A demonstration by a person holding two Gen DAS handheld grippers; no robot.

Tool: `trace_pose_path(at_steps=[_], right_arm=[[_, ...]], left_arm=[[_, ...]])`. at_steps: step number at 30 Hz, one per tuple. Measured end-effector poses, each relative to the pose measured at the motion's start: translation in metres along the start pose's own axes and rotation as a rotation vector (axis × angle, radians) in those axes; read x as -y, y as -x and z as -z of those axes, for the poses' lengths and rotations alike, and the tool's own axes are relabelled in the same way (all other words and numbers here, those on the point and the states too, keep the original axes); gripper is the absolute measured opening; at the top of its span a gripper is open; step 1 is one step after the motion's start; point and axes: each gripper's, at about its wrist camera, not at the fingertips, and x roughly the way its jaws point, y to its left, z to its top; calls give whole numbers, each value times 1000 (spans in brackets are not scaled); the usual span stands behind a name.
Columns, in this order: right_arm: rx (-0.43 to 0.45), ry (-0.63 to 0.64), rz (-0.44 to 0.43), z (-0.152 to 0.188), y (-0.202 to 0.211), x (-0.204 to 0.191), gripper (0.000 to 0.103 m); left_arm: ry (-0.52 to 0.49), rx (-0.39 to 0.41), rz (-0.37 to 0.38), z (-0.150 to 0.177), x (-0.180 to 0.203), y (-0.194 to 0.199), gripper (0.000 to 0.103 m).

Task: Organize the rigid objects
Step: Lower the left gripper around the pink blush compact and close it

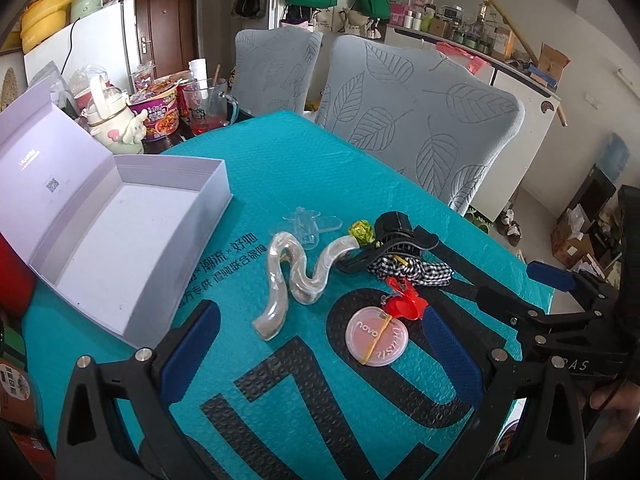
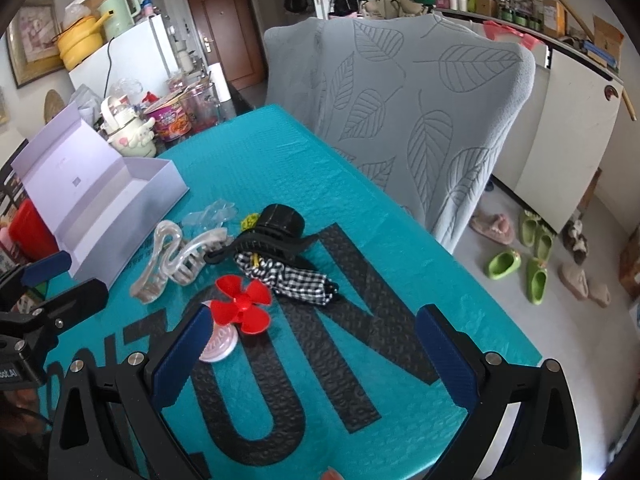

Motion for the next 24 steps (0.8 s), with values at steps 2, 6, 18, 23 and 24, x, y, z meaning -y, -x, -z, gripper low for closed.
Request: trace_pose_path(at_steps=[2, 6, 18, 23, 24], right_arm=[[-11, 7, -8, 2, -3, 6, 103], [-26, 31, -17, 8, -8, 13, 103], [-76, 50, -42, 24, -22, 33, 103], [-71, 37, -65, 24, -22, 39, 103], [-67, 39, -63, 24, -21, 40, 103]], left_arm=[[3, -16, 20, 4, 4, -5, 102], [23, -58, 70, 12, 11, -20, 99], [-13, -92, 67, 31, 35, -50, 73], [-20, -147, 89, 35, 39, -72, 64], [-26, -152, 87, 36, 40, -75, 64]])
